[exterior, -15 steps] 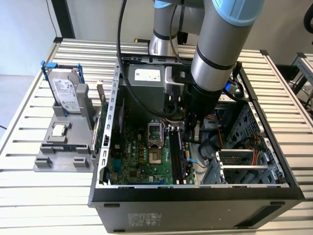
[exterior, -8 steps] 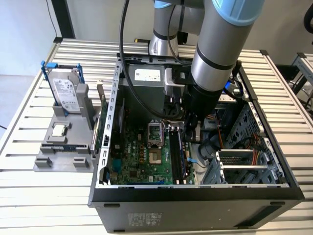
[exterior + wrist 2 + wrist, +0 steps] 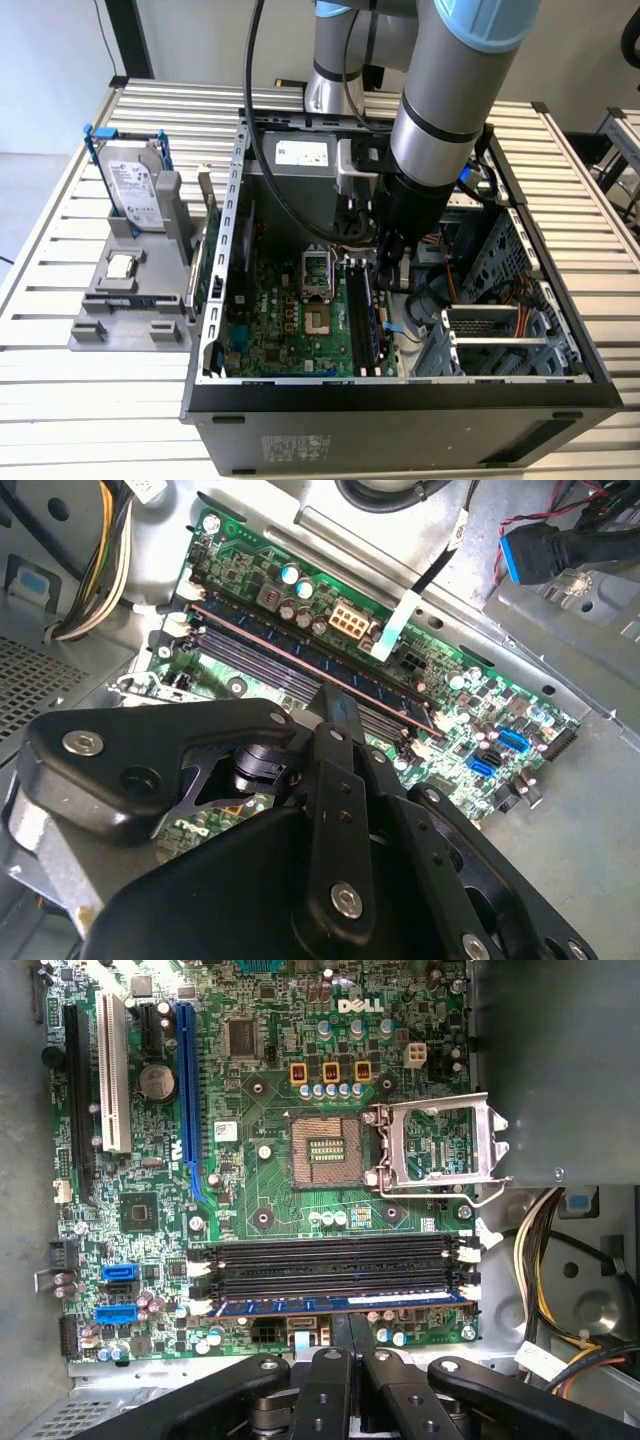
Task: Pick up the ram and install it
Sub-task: 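Press down the ram until it locks into place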
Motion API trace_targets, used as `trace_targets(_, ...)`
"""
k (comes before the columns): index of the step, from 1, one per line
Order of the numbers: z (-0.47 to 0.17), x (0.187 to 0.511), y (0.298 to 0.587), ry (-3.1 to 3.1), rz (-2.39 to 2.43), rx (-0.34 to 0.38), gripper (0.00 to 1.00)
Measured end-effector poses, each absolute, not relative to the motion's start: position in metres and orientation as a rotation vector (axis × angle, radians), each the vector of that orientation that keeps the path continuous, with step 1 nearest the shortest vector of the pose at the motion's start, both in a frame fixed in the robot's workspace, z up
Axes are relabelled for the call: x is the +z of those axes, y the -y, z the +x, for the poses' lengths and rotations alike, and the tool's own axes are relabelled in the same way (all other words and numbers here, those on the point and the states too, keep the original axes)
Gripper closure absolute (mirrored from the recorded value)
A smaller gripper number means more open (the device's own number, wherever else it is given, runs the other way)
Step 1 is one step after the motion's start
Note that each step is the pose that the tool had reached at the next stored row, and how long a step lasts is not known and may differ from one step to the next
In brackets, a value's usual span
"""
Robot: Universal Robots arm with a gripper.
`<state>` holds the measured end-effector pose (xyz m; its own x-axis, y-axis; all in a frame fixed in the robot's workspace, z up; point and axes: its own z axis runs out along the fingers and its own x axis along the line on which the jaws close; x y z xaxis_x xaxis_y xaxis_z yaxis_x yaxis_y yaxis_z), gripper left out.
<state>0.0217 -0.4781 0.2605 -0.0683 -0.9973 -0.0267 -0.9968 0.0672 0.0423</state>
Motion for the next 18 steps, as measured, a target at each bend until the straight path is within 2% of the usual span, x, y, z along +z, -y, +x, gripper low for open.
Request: trace_targets(18,0.020,0.243,0.478,2.227,2.202,-0.074,1.00)
